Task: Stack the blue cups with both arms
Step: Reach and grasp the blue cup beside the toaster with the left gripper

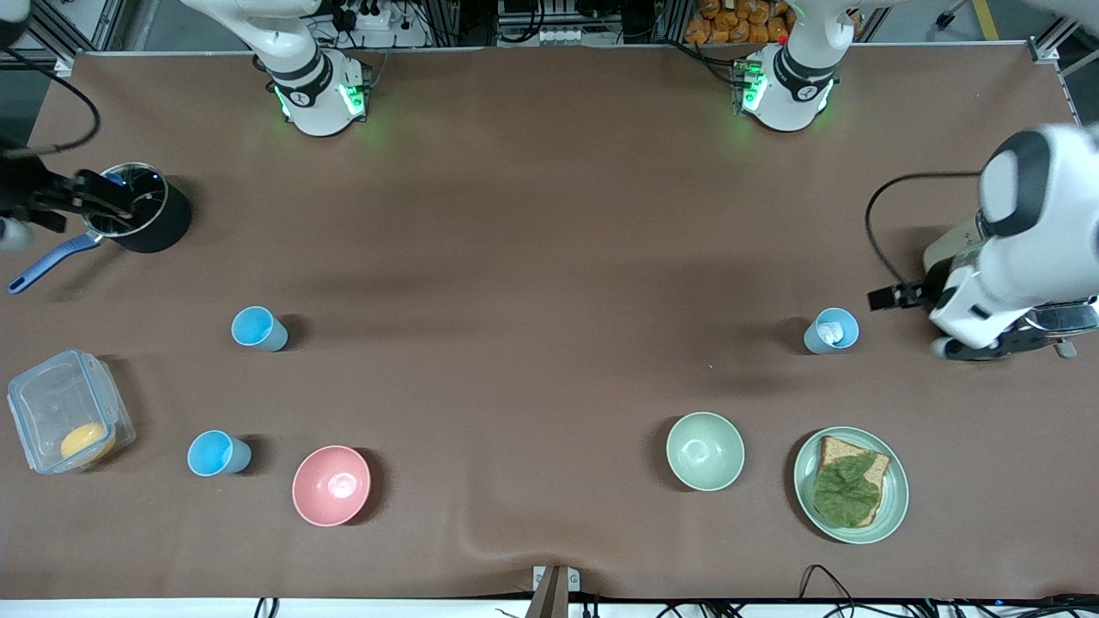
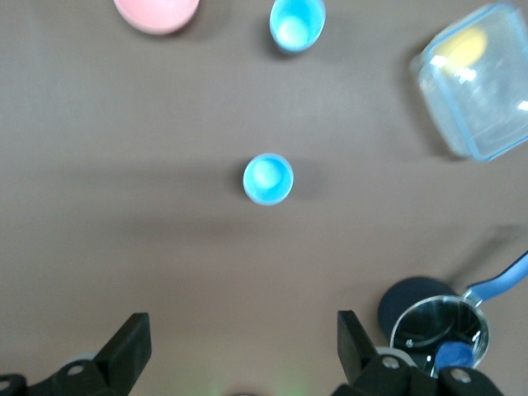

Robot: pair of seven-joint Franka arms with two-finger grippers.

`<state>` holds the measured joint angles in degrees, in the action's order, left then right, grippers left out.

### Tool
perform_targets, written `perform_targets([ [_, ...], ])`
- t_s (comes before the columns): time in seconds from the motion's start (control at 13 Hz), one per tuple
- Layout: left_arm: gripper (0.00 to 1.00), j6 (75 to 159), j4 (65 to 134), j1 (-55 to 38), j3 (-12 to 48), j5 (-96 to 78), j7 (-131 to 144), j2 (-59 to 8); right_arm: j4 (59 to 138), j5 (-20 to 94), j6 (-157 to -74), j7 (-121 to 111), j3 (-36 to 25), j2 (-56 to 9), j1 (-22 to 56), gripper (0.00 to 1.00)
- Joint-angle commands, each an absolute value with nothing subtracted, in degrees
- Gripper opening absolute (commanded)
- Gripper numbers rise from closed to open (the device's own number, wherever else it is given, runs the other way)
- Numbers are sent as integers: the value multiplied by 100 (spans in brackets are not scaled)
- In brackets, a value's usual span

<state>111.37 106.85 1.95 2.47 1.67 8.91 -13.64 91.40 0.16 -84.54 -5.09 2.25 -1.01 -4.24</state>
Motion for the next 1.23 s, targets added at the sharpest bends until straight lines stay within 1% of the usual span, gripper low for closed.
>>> perform_targets([
  [0.0,100,12117,11469,298,272,193,739,-1343,9080,-34,-8175,-554,229,-700,-212,100],
  [0.15,100,12619,11557,483,290,185,563,-1729,9061,-35,-7919,-563,229,-738,-193,100],
  [0.31,100,12787,11610,475,299,185,562,-1933,9070,-26,-7788,-571,220,-799,-289,100],
  [0.38,97,12866,11610,475,308,185,562,-2029,9070,-18,-7761,-554,202,-826,-421,100],
  [0.54,85,13060,11645,483,308,185,554,-2205,9053,35,-7769,-580,202,-1036,-649,100],
  [0.62,65,13156,11698,483,308,185,554,-2241,9061,18,-7804,-589,202,-1089,-755,100],
  [0.69,33,13192,11716,475,308,185,545,-2241,9062,52,-7839,-685,202,-1220,-904,100],
  [0.77,7,13192,11716,475,308,185,475,-2241,9079,53,-7927,-868,202,-1326,-1001,100],
  [0.85,0,13192,11716,475,316,185,388,-2241,9123,53,-8093,-1009,202,-1466,-1037,100],
  [1.0,0,13192,11690,440,360,97,352,-2206,9490,70,-8768,-1352,211,-1582,-1204,100],
  [1.15,0,13062,11707,475,841,27,421,-2014,10095,70,-9602,-1389,202,-1608,-1178,100],
])
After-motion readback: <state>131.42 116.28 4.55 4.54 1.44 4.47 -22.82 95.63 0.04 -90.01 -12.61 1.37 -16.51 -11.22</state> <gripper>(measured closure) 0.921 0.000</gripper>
